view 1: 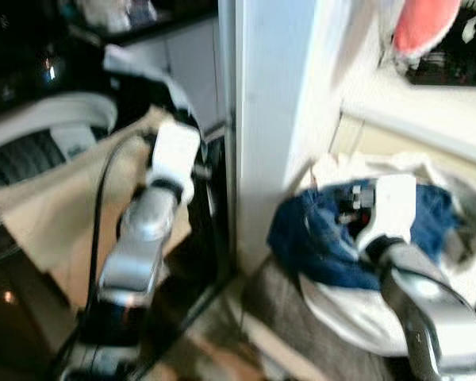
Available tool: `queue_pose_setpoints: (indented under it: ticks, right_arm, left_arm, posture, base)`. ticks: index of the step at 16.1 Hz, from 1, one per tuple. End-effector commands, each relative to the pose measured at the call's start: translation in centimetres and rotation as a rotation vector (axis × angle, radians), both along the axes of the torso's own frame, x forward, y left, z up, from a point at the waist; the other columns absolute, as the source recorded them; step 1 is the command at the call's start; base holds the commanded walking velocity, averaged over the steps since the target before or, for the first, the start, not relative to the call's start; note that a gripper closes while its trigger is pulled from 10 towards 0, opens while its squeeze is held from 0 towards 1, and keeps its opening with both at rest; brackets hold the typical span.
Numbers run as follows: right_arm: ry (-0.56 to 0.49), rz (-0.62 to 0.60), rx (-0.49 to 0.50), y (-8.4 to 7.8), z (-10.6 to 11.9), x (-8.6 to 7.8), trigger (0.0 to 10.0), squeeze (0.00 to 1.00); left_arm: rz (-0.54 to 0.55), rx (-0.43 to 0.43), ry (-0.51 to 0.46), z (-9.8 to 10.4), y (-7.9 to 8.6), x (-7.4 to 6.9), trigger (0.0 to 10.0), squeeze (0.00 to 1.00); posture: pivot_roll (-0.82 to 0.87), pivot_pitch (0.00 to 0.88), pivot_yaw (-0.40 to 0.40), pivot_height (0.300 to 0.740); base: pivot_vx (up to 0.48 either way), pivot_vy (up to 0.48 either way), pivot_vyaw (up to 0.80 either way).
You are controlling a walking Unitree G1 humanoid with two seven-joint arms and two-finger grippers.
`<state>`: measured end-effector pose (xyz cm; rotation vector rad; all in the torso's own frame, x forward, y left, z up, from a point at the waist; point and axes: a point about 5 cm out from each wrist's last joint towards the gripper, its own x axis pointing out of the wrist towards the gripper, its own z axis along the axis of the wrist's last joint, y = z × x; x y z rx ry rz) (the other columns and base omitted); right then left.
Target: Clothes washing
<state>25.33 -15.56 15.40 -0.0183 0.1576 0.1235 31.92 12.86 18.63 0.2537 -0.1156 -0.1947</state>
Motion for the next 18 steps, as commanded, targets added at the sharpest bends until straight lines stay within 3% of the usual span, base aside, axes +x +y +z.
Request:
queue_pose_setpoints:
  ticks: [1,3,9,12,14,18]
  right_arm:
    - [-0.022,0.008,-0.019,0.2,0.6,0.0,10.0,0.0]
    - [-0.013,0.01,-0.02,0.0,0.5,0.1,10.0,0.0]
    - [0.011,-0.004,-0.021,-0.3,0.4,0.3,10.0,0.0]
    - [0.033,0.012,-0.018,-0.2,0.0,0.1,10.0,0.0]
    - [0.021,0.036,-0.042,-0.3,0.1,0.2,10.0,0.0]
    - [0.011,0.029,-0.032,-0.5,0.3,0.5,10.0,0.0]
  left_arm:
    - [-0.001,-0.012,0.006,0.0,0.3,0.1,10.0,0.0]
    - [-0.003,-0.007,0.01,0.0,0.3,0.1,10.0,0.0]
    - [0.014,-0.005,0.043,-0.4,0.5,0.3,10.0,0.0]
    - [-0.004,-0.052,0.043,-0.9,0.1,0.0,10.0,0.0]
    - [0.006,-0.03,0.05,-1.6,0.5,-0.5,10.0,0.0]
    - [-0.024,-0.033,0.018,-1.1,0.0,-0.9,10.0,0.0]
  posture:
    - [-0.07,0.0,0.045,0.74]
    - [-0.07,0.0,0.04,0.74]
    - [-0.07,0.0,0.042,0.74]
    - [-0.07,0.0,0.042,0.74]
    - [-0.06,0.0,0.027,0.74]
    - [-0.06,0.0,0.018,0.74]
  base:
    - [0.0,0.0,0.0]
    - [0.0,0.0,0.0]
    - [0.0,0.48,-0.38]
    - [0.0,0.0,0.0]
    - [0.0,0.0,0.0]
    - [0.0,0.0,0.0]
